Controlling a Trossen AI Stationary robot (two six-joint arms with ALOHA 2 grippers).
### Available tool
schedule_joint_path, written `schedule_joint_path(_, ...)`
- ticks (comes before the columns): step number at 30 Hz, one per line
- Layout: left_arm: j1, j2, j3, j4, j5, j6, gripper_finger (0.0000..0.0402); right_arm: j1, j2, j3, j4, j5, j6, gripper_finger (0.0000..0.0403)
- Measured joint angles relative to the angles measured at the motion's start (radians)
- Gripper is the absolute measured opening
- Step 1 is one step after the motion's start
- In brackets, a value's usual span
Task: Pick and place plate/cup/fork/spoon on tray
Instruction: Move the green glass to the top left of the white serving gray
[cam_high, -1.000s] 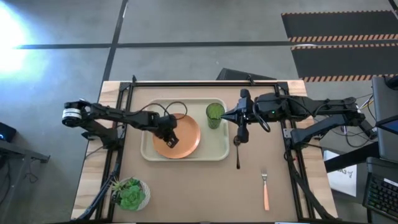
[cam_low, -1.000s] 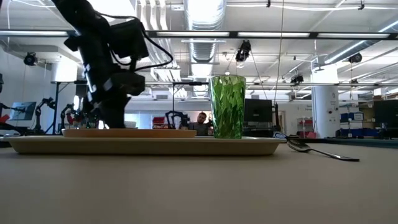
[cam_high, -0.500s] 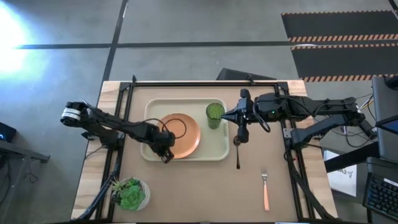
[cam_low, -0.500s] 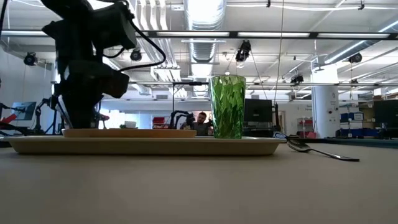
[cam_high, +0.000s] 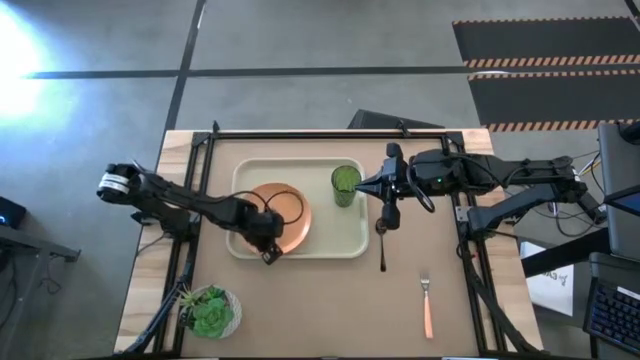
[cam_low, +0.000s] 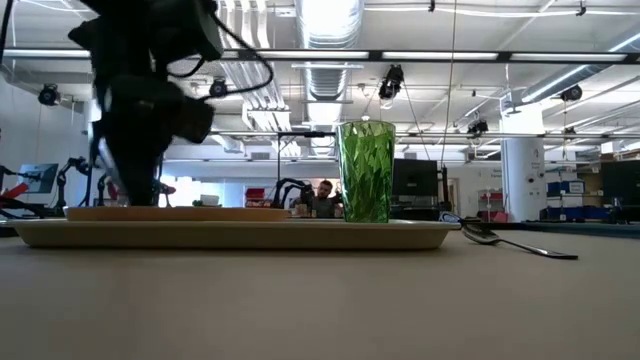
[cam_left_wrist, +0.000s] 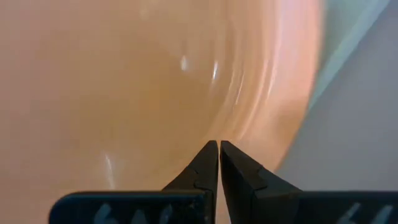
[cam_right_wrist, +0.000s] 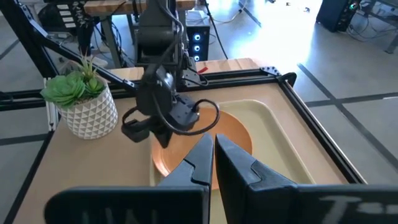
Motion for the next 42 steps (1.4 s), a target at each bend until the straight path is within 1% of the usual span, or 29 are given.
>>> schedule_joint_path(5,0.006,-0.015,0.127,0.003,-0.162,0.160,0.0000,0.000,0.000,0.000,0.000,-0.001,0.010,0.0009)
schedule_joint_path(11,0.031,-0.017,0.299,0.006,-0.381,0.436,0.0000,0.000,0.000,0.000,-0.016,-0.003,0.015,0.0009)
schedule_joint_path(13,0.055,-0.017,0.340,0.006,-0.426,0.526,0.0000,0.000,-0.001,0.000,-0.038,-0.003,0.017,0.0009)
schedule_joint_path(18,0.126,-0.017,0.395,0.005,-0.429,0.573,0.0000,-0.003,-0.038,0.000,-0.049,0.006,-0.020,0.0009)
schedule_joint_path(22,0.163,-0.017,0.397,0.005,-0.383,0.611,0.0000,-0.009,-0.128,0.000,-0.067,0.102,-0.034,0.0009)
schedule_joint_path(25,0.171,-0.017,0.394,0.005,-0.380,0.625,0.0000,-0.019,-0.202,0.001,-0.081,0.104,-0.001,0.0009)
schedule_joint_path(28,0.171,-0.017,0.393,0.038,-0.374,0.720,0.0000,-0.018,-0.244,0.001,-0.101,0.095,0.032,0.0009)
schedule_joint_path(31,0.173,-0.017,0.402,0.094,-0.324,0.786,0.0007,-0.017,-0.253,0.001,-0.104,0.095,0.036,0.0009)
schedule_joint_path(34,0.176,-0.017,0.417,0.130,-0.315,0.834,0.0030,-0.017,-0.245,0.001,-0.106,0.095,0.024,0.0009)
schedule_joint_path(38,0.188,-0.016,0.426,0.142,-0.319,0.893,0.0079,-0.017,-0.220,0.000,-0.109,0.094,0.018,0.0009)
schedule_joint_path(42,0.216,0.012,0.432,0.136,-0.326,0.946,0.0125,-0.017,-0.214,0.000,-0.104,0.095,0.014,0.0009)
